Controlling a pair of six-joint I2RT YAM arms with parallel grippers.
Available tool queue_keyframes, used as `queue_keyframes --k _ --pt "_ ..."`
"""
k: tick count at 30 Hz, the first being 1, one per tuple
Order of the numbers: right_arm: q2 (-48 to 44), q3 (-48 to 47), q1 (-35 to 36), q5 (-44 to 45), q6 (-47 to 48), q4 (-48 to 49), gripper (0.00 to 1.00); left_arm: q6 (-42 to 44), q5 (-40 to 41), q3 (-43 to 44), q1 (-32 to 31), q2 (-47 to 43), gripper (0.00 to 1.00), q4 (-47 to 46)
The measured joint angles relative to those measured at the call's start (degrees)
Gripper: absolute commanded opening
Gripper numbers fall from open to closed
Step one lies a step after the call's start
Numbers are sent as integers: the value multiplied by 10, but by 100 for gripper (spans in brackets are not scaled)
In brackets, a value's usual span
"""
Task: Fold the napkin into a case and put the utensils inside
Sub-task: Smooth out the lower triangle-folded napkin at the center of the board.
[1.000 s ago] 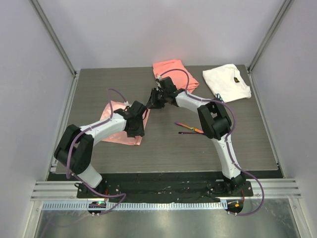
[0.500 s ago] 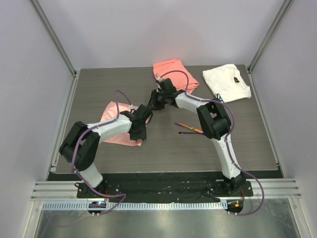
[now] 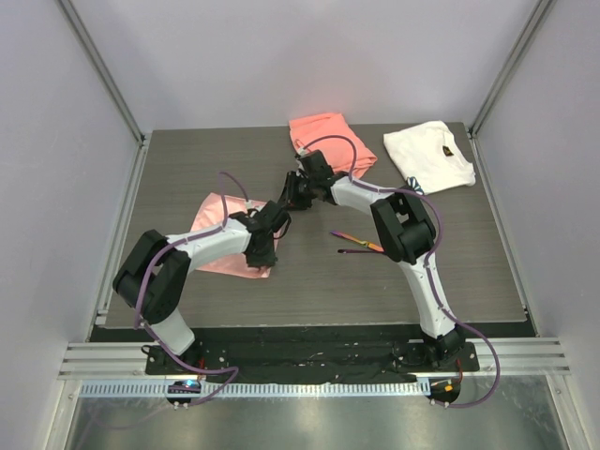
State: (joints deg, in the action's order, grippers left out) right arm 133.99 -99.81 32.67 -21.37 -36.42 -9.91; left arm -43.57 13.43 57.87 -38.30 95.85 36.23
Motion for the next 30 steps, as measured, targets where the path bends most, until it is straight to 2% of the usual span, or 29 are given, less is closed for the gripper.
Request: queue_keyframes --k 9,11,12,15,19,26,29,30 --pt "23 -26 3 0 -1 14 34 -10 3 -13 -3 0 28 -5" --pt "24 -28 4 -1 -1 18 34 -11 3 -13 -3 0 34 -6" --pt "25 -28 4 -1 -1 20 34 -12 3 -13 -3 0 44 -7" --pt "25 -28 7 0 1 21 34 -16 1 -13 -4 -1 48 -11" --pt "25 -28 9 4 6 23 30 -23 1 -13 -4 -3 49 -11" --pt "25 -28 10 11 10 23 24 -25 5 -9 -4 -2 41 0" --pt "25 -28 10 12 12 22 22 -26 7 -9 -4 0 41 7" --pt "25 -28 10 12 12 22 19 -26 9 -9 -4 -1 41 9"
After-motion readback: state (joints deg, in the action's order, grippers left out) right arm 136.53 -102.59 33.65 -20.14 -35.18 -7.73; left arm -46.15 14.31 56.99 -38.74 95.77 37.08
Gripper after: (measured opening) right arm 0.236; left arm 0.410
